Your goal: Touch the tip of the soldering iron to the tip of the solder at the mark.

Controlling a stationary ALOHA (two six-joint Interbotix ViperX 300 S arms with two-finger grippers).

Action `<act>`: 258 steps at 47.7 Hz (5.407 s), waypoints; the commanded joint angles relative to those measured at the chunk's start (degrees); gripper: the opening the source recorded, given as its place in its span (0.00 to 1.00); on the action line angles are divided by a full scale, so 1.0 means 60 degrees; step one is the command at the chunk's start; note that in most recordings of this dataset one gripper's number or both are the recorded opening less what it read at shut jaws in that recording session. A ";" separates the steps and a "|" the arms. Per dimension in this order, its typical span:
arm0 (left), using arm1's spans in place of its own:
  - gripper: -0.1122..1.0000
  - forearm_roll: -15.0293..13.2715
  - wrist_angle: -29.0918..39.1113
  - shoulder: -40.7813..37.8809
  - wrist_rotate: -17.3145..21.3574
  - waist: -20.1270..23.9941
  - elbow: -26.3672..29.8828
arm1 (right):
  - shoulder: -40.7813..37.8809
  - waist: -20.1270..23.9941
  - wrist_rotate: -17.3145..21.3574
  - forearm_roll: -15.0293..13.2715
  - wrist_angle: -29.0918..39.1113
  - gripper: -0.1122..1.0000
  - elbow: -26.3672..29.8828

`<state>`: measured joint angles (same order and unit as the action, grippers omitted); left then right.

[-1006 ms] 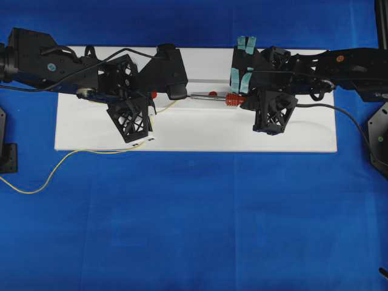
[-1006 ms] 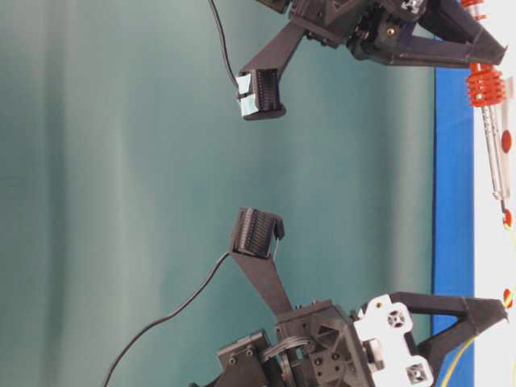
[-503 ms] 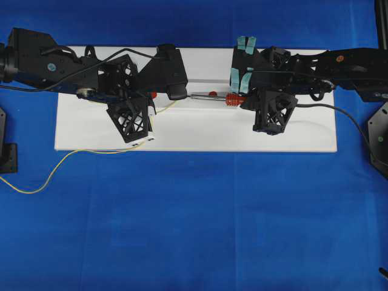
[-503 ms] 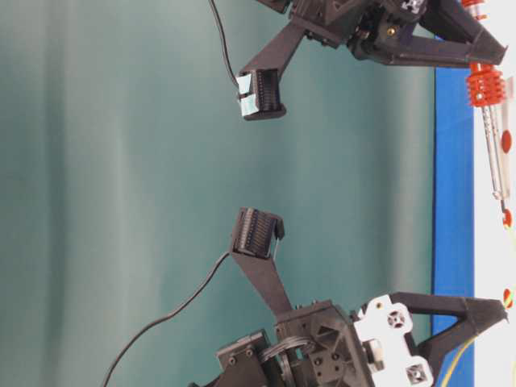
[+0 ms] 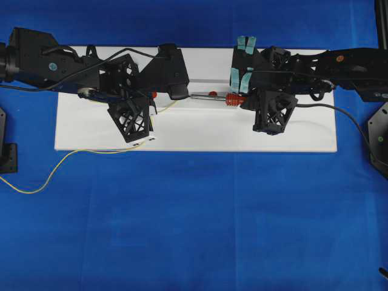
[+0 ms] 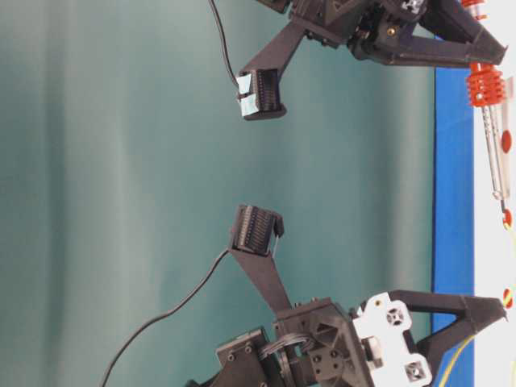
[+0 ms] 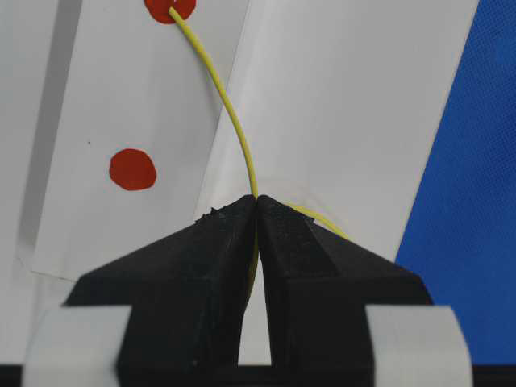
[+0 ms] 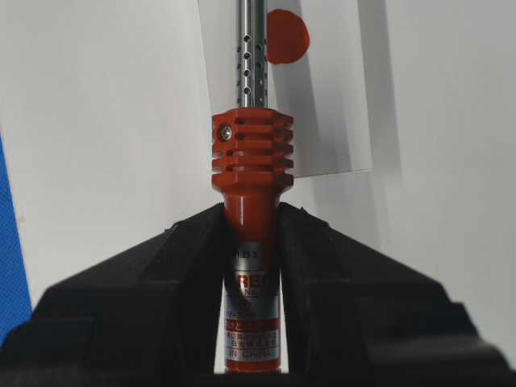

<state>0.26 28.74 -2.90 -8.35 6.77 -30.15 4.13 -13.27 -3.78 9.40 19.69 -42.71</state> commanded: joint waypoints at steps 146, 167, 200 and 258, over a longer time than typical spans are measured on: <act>0.12 0.0029 0.0146 0.3223 -0.0103 0.0059 -0.1597 | 0.1421 -0.0190 0.0015 -0.0015 -0.0015 0.16 -0.0586; 0.12 0.0029 0.0146 0.3076 -0.0103 0.0059 -0.1421 | 0.3545 -0.0366 0.0132 -0.0029 0.0088 0.16 -0.2197; 0.12 0.0029 0.0146 0.0220 0.0000 -0.0044 0.1362 | 0.3062 -0.0381 0.0117 -0.0146 -0.0015 0.16 -0.2080; 0.12 0.0029 -0.0410 -0.1113 -0.0029 -0.0044 0.1802 | 0.1846 -0.0454 0.0132 -0.0146 0.0220 0.16 -0.1509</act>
<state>0.26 26.19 -10.46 -8.61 6.59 -20.04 15.56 -15.91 -3.08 8.61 20.74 -53.44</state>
